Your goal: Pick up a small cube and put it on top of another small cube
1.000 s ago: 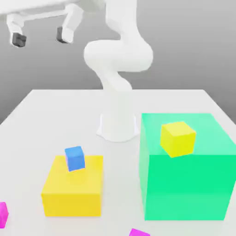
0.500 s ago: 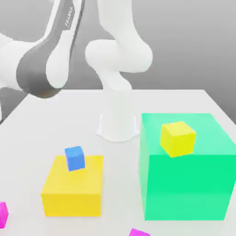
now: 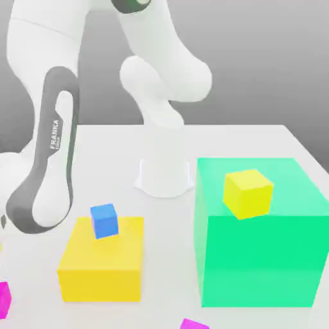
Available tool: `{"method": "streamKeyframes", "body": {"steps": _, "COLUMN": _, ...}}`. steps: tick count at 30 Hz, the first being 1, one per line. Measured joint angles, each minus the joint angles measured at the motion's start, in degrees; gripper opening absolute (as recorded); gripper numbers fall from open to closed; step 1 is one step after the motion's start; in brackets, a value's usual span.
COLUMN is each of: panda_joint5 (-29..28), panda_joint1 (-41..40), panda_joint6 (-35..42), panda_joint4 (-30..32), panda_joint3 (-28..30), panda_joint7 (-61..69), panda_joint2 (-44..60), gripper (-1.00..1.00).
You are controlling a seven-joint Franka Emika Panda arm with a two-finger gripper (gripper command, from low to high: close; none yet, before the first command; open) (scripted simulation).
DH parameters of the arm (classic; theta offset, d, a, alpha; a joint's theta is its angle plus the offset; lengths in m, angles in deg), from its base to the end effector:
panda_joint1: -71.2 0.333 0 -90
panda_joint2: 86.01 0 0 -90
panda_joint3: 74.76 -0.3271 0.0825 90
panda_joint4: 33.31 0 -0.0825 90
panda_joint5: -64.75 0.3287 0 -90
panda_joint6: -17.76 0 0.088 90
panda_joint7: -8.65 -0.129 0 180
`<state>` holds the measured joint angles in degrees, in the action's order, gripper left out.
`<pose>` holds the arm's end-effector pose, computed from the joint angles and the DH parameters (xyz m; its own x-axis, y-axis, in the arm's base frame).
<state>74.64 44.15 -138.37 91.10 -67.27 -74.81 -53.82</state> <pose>0.4398 -0.3094 0.1699 -0.5866 -0.8099 -0.0001 -0.8099 0.5866 -0.0012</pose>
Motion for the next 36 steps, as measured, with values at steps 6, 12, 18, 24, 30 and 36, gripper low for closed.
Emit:
{"method": "streamKeyframes", "body": {"steps": 6, "panda_joint5": -3.3, "panda_joint1": 2.1, "panda_joint6": 6.9, "panda_joint4": 4.1, "panda_joint3": 1.8, "panda_joint7": -1.2, "panda_joint2": -11.1, "gripper": -1.00}}
{"method": "streamKeyframes", "body": {"steps": 12, "panda_joint5": -7.8, "panda_joint1": 4.5, "panda_joint6": 10.5, "panda_joint4": 12.9, "panda_joint3": 1.3, "panda_joint7": 0.3, "panda_joint2": -23.7, "gripper": -1.00}}
{"method": "streamKeyframes", "body": {"steps": 18, "panda_joint5": -10.8, "panda_joint1": 6.4, "panda_joint6": 14.0, "panda_joint4": 21.8, "panda_joint3": -0.3, "panda_joint7": 2.8, "panda_joint2": -36.3, "gripper": -1.00}}
{"method": "streamKeyframes", "body": {"steps": 24, "panda_joint5": -12.3, "panda_joint1": 7.9, "panda_joint6": 17.6, "panda_joint4": 30.7, "panda_joint3": -1.8, "panda_joint7": 6.4, "panda_joint2": -48.8, "gripper": -1.00}}
{"method": "streamKeyframes", "body": {"steps": 30, "panda_joint5": -12.6, "panda_joint1": 9.5, "panda_joint6": 17.8, "panda_joint4": 38.5, "panda_joint3": -2.7, "panda_joint7": 10.0, "panda_joint2": -56.9, "gripper": -1.00}}
{"method": "streamKeyframes", "body": {"steps": 36, "panda_joint5": -12.5, "panda_joint1": 9.6, "panda_joint6": 7.2, "panda_joint4": 41.2, "panda_joint3": -2.6, "panda_joint7": 10.5, "panda_joint2": -48.9, "gripper": 1.00}}
